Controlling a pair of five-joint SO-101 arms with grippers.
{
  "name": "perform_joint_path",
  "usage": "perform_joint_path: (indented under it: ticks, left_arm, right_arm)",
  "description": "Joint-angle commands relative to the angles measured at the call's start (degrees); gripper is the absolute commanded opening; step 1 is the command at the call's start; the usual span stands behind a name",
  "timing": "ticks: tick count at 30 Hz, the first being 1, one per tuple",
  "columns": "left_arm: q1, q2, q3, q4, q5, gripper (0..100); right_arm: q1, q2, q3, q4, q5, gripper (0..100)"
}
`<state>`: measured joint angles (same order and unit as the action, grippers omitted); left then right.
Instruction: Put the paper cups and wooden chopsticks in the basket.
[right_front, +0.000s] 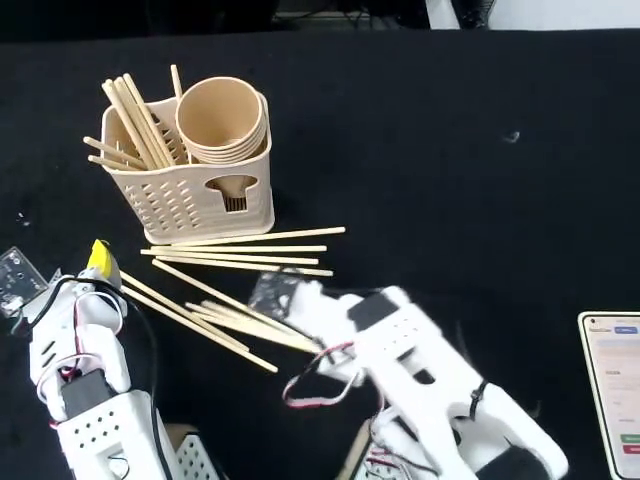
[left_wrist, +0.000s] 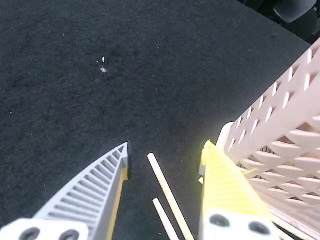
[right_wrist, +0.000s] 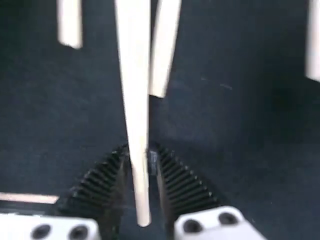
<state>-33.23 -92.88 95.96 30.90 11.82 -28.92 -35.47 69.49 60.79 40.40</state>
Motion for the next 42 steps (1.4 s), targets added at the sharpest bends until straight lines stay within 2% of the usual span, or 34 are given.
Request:
perform_joint_path:
  ticks: [1,7,12,14,17,23,27,31,38,42]
  left_arm:
    - [0.7,-0.7,-0.1,-0.2,-0.5,23]
    - [0.7,-0.7,-0.1,-0.2,-0.5,23]
    - [0.7,-0.7,-0.1,-0.2,-0.5,23]
    - [0.7,-0.7,-0.1,-0.2,-0.5,23]
    - [0.7,-0.7,-0.1,-0.2,-0.5,23]
    - [0.7,-0.7,-0.1,-0.2,-0.5,23]
    - [0.7,-0.7,-0.1,-0.2,-0.5,23]
    - [0.7,-0.7,-0.1,-0.2,-0.5,23]
    - [0.7,-0.7,-0.1,-0.2,-0.5,23]
    - [0.7,-0.7,-0.1,-0.2,-0.5,23]
  right_arm:
    - [12.5,-1.7,-0.4,0.0,8.4,1.1]
    - [28.0,-2.0,-0.4,-0.3,19.1,1.1]
    - [30.3,-1.8,-2.4,0.3,19.9,3.4]
    - [30.2,-1.8,-3.6,0.3,19.6,10.3]
    - [28.2,-1.8,-5.9,0.4,14.4,20.2]
    - [18.3,-1.7,-10.9,2.8,5.1,21.1]
    - [10.5,-0.7,-9.5,-5.8,-2.3,21.1]
    - [5.5,5.9,-6.1,-14.0,-4.2,21.1]
    - [8.7,20.7,-11.3,-16.8,-4.0,21.1]
    - [10.5,24.8,-15.7,-13.3,-0.3,9.6]
